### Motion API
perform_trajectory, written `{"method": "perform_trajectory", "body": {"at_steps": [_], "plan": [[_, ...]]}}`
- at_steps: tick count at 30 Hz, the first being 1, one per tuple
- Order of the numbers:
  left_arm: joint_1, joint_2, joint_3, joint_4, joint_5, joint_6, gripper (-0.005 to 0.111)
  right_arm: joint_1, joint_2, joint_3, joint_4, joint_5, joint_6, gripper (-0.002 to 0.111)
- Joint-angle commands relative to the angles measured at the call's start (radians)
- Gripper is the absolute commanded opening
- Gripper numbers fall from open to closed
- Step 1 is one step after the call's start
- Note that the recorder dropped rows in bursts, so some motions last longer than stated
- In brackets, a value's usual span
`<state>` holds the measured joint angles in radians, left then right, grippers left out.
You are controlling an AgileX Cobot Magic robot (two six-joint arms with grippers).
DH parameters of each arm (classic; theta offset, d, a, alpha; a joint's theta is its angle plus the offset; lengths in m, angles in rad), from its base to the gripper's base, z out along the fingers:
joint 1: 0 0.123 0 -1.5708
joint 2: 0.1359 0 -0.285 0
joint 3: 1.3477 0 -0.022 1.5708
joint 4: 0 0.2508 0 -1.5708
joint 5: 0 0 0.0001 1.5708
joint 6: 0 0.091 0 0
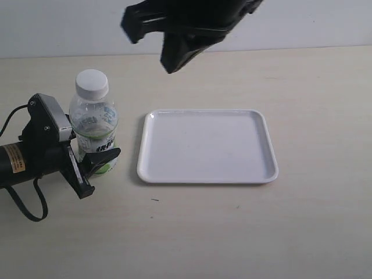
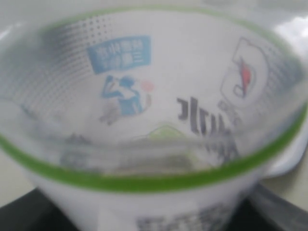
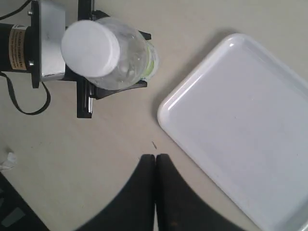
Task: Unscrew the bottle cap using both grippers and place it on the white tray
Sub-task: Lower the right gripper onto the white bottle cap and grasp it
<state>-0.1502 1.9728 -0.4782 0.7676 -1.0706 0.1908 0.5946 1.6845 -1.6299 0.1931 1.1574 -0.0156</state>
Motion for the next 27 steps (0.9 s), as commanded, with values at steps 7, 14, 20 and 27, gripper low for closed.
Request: {"method": "perform_trajectory", "body": {"at_steps": [7, 14, 20, 27], "plan": [[0.001, -0.020, -0.002, 0.012, 0.000, 0.038, 0.000, 0.092, 0.242, -0.301, -0.064, 0.064, 0.044, 0.062], [0.001, -0.020, -0.002, 0.012, 0.000, 0.038, 0.000, 0.092, 0.271, -0.305, -0.052, 0.042, 0.005, 0.062], [0.001, -0.020, -0.002, 0.012, 0.000, 0.038, 0.000, 0.092, 0.271, -0.305, 0.018, -0.001, -0.044, 0.062], [0.001, -0.020, -0.002, 0.012, 0.000, 0.038, 0.000, 0.097, 0.290, -0.305, 0.009, -0.017, -0.057, 0.062]]}}
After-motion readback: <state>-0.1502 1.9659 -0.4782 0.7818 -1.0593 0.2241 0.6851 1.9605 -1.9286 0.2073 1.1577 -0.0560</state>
